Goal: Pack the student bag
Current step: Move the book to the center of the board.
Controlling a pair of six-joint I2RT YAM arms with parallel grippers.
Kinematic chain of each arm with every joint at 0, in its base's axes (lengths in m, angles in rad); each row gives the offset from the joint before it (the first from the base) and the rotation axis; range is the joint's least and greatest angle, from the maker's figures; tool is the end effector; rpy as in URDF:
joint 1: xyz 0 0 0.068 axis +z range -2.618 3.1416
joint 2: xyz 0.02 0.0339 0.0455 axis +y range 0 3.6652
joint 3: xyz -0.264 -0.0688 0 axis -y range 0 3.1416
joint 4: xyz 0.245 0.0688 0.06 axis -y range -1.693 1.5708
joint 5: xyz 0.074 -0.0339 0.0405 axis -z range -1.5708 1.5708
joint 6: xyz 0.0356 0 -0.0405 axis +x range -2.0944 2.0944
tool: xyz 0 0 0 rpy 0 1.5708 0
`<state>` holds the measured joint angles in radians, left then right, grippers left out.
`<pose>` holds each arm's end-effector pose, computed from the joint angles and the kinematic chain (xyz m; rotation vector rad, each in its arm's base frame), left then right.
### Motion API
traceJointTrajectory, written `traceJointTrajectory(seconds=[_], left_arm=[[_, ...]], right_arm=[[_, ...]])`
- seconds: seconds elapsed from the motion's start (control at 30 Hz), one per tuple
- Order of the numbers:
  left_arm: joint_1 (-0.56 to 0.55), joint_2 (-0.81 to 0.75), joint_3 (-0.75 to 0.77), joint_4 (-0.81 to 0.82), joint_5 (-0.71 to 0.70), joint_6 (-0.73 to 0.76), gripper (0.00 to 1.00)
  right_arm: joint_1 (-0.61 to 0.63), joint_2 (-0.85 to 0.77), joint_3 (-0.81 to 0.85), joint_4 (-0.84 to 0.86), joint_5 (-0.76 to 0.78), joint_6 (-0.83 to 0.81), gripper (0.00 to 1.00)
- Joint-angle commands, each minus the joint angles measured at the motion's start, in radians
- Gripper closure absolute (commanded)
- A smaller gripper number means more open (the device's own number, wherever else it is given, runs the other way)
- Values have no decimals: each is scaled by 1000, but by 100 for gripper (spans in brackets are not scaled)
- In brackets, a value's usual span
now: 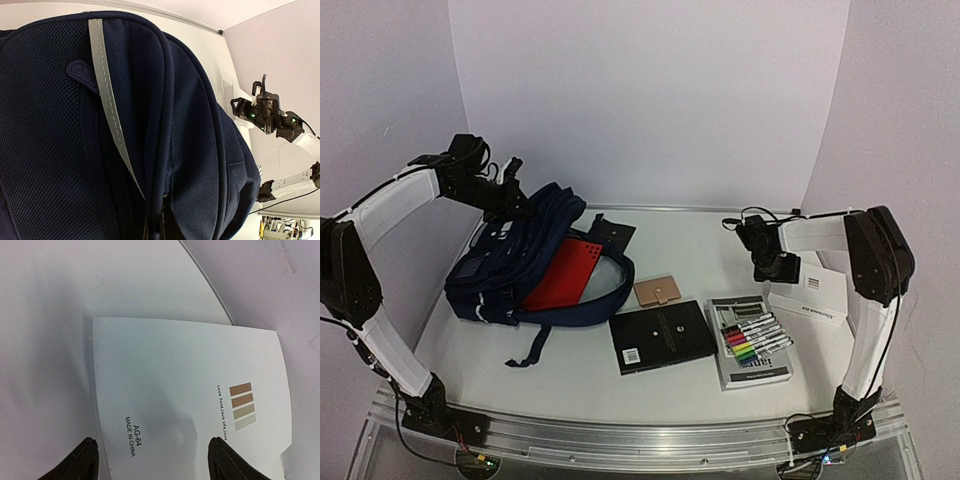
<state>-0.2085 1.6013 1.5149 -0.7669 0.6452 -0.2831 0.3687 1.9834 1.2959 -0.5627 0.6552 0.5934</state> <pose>0.3328 -0.0923 0.3388 0.2126 2.4265 -1.0042 0.3674 0.1187 0.1492 0.4176 2.4737 -0.5673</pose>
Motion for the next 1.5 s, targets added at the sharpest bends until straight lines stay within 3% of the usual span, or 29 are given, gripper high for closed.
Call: traceJointTrajectory(seconds=[0.0, 0.23, 0.53, 0.97, 1.2, 1.47], left_arm=[[3, -76, 10, 69, 59, 27, 100], [4, -81, 3, 69, 52, 30, 100], [3, -96, -3, 76, 50, 29, 100], [3, -127, -47, 98, 69, 21, 100], [3, -128, -68, 115, 73, 9, 100], [5, -128, -80, 128, 59, 0, 100]], right_arm=[[0, 37, 52, -42, 78, -10, 38], [0, 83, 68, -57, 121, -18, 61], [0, 36, 107, -105, 167, -41, 99], [60, -253, 177, -338, 90, -98, 100], [281, -246, 288, -484, 95, -10, 100], [591, -61, 521, -567, 100, 82, 100]])
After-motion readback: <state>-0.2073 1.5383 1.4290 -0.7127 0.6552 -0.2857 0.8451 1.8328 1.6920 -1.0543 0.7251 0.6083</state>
